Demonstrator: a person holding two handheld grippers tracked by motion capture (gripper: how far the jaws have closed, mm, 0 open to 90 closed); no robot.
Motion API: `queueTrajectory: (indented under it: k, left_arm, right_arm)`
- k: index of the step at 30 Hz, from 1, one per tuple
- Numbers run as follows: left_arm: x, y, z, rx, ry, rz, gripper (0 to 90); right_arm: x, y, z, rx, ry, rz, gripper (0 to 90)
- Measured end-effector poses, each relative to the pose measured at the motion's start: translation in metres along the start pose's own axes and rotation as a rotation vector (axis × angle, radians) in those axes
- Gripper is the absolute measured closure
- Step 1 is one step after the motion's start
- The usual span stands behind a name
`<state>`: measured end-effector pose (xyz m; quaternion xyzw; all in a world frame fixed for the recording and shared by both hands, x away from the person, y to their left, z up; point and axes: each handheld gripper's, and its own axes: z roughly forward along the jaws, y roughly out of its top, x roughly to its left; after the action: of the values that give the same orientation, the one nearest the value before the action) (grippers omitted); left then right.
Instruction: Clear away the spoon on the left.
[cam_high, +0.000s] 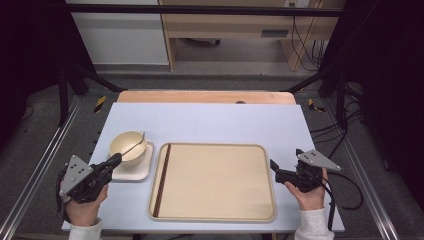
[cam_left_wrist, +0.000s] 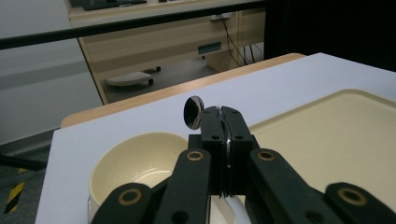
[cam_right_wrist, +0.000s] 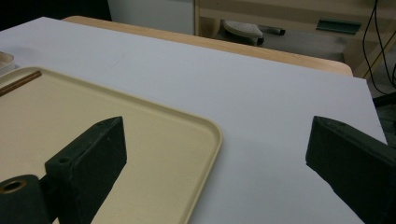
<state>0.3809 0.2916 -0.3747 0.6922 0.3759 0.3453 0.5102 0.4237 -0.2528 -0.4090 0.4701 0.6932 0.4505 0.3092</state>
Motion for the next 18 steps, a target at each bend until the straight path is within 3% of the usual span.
queueTrajectory:
  k: [6,15,18]
  left_arm:
    - [-0.015,0.006,0.003,-0.009,-0.033,0.043,88.8]
    - [-0.035,0.003,0.019,0.018,-0.08,0.097,88.8]
    - [-0.043,-0.001,0.027,0.051,-0.097,0.108,88.8]
  right_arm:
    - [0.001,0.0,0.001,0.001,0.001,-0.001,5.7]
    - [0.001,0.0,0.0,0.002,0.0,0.0,5.7]
    - [0.0,-0.001,0.001,0.006,-0.001,0.0,5.7]
